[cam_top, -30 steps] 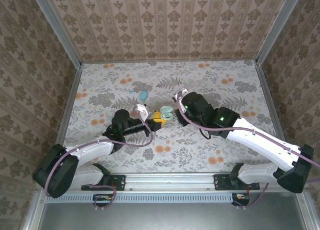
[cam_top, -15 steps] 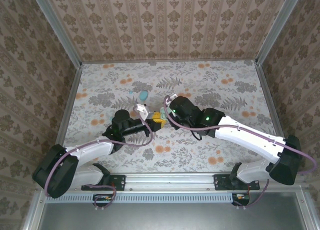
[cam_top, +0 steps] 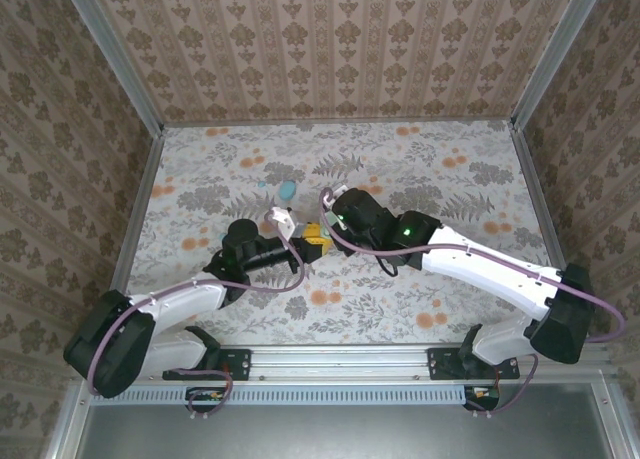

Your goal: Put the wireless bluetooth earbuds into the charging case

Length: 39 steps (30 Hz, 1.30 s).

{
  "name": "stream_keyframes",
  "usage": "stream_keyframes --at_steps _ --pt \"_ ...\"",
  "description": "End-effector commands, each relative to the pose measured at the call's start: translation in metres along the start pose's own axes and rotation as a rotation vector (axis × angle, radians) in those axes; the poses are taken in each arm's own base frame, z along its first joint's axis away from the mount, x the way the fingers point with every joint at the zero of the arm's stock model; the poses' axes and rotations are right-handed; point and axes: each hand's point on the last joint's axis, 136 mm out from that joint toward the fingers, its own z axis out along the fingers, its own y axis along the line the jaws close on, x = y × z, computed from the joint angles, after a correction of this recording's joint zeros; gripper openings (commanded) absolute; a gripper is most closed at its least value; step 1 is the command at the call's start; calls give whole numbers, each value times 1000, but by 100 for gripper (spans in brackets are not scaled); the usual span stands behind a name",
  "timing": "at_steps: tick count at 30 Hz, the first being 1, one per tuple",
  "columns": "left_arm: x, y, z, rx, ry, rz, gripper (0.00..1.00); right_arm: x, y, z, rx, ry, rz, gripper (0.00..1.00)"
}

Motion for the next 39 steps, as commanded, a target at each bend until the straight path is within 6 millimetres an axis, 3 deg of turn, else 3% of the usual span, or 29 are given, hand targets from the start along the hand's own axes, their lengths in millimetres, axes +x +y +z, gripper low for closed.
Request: stream_keyframes --at_steps 1,12,21,29,37,39 --pt "-9 -8 -4 28 -33 7 0 2 -2 3 8 27 -19 16" --pt "-11 -9 -4 30 -39 9 0 10 2 10 -25 55 -17 18" --pt "-13 -9 -3 29 -44 12 0 11 17 4 -115 76 15 33" --pt "-13 -9 -2 27 -46 13 0 2 17 -4 -137 82 53 34" --pt "-10 -8 -3 25 -42 16 0 -21 17 -29 -172 28 105 35" --pt "-12 -11 -3 41 -46 22 0 -36 11 -50 -194 -35 138 35"
